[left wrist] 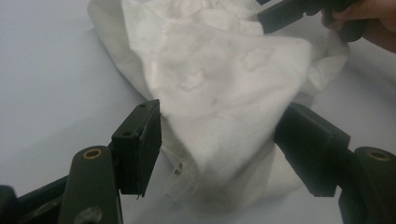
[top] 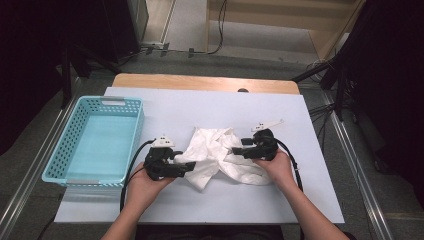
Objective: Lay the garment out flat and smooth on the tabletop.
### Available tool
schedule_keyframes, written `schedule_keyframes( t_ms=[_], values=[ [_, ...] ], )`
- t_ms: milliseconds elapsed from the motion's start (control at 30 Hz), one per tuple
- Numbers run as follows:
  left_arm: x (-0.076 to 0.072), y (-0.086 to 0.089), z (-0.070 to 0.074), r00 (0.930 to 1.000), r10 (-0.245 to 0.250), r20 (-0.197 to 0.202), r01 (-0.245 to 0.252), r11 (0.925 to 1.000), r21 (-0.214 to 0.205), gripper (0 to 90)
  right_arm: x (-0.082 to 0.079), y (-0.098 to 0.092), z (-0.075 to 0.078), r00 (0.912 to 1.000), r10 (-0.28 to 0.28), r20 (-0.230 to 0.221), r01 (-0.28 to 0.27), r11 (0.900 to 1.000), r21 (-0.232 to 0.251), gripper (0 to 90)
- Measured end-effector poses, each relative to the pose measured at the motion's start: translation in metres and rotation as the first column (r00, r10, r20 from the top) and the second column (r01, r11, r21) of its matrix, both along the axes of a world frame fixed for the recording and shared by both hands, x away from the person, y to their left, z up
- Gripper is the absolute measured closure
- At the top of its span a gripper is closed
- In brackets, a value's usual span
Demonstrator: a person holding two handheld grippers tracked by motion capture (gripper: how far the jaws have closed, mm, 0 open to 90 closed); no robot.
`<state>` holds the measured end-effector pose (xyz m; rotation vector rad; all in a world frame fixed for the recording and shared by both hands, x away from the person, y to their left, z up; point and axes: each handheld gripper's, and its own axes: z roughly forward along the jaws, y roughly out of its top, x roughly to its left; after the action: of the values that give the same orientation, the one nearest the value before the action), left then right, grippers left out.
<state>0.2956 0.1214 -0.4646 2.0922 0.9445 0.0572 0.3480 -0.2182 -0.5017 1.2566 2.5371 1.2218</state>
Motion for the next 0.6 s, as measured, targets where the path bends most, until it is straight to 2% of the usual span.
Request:
schedule_keyframes(
  t_ms=[133, 267, 400, 467, 533, 600],
  values=[
    [0.002, 0.0, -0.009, 0.9999, 0.005, -0.015, -0.005, 1.0, 0.003, 37.4, 0.003, 0.007, 0.0, 0.9999, 0.011, -0.002, -0.011, 0.9999, -0.011, 39.0],
    [0.001, 0.003, -0.014, 0.9992, 0.02, -0.035, -0.02, 0.9995, -0.022, 43.1, 0.009, 0.013, -0.001, 1.0, 0.002, 0.0, -0.002, 1.0, 0.003, 45.4],
    [-0.001, 0.002, -0.017, 0.9988, 0.027, -0.04, -0.027, 0.9996, -0.005, 48.9, 0.016, 0.021, -0.01, 0.9999, -0.001, -0.013, 0.001, 0.9999, -0.017, 50.7],
    [-0.001, 0.0, -0.019, 0.9982, 0.024, -0.054, -0.024, 0.9997, 0.004, 52.1, 0.017, 0.023, -0.011, 0.9999, -0.01, -0.001, 0.01, 0.9997, -0.021, 58.0],
    [-0.001, -0.001, -0.02, 0.9984, 0.017, -0.053, -0.016, 0.9998, 0.009, 56.8, 0.02, 0.023, -0.01, 0.9996, -0.016, -0.022, 0.016, 0.9998, -0.011, 69.1],
    [-0.001, -0.002, -0.022, 0.9975, 0.0, -0.071, 0.0, 1.0, -0.003, 64.0, 0.02, 0.024, -0.009, 0.9997, -0.013, -0.018, 0.013, 0.9998, -0.017, 77.2]
  ],
)
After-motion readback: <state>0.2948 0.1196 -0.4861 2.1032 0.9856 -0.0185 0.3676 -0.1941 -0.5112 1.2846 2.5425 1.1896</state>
